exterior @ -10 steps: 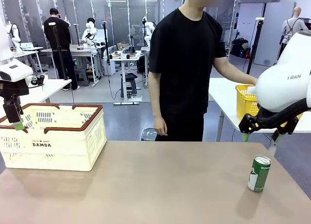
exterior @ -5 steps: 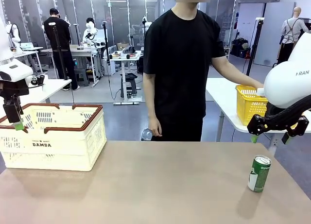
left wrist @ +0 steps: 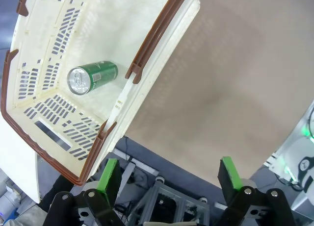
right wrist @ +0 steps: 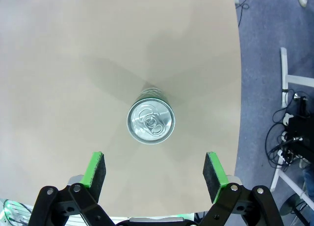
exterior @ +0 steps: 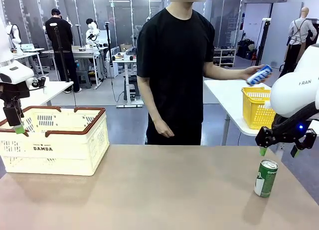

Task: Place the drinks into the Shopping basket.
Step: Pick up one drink and place it into the Shopping basket.

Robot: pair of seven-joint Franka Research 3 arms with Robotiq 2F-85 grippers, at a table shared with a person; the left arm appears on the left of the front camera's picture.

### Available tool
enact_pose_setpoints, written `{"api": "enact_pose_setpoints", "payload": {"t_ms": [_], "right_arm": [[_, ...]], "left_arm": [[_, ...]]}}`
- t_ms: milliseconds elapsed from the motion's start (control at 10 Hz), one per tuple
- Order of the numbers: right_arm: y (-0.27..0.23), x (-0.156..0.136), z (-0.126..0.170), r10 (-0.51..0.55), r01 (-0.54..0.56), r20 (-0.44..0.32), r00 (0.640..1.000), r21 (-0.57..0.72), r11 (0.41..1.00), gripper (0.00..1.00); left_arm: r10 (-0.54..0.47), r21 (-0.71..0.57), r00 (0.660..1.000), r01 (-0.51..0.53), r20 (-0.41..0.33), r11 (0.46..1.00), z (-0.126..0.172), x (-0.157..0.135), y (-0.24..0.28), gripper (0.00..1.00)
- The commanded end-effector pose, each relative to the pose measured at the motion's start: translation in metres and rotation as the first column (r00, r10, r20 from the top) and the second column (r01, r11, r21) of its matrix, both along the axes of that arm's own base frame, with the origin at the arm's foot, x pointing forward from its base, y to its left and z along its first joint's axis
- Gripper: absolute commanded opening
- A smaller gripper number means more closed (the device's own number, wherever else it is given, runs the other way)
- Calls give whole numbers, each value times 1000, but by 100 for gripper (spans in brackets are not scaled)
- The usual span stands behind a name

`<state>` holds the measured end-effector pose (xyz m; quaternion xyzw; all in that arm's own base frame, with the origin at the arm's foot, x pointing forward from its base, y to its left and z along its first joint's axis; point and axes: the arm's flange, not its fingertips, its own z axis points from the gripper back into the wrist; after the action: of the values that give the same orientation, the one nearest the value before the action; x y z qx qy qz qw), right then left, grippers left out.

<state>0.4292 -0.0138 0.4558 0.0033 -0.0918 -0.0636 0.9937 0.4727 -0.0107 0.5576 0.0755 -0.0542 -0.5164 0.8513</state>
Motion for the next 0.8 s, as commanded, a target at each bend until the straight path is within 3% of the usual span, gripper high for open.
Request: {"api": "enact_pose_setpoints", "payload": {"t_ms": [0,700], "right_arm": [[-5,8,-14,22,-22,-17,1000,22,1000,100],[-10,35,-55,74,-70,-63,995,67,995,100]], "left_arm": [[17,-8,1000,-17,3,1000,1,-2,-1,100],[17,-8,1000,-17,3,1000,1,-2,-1,100]]}}
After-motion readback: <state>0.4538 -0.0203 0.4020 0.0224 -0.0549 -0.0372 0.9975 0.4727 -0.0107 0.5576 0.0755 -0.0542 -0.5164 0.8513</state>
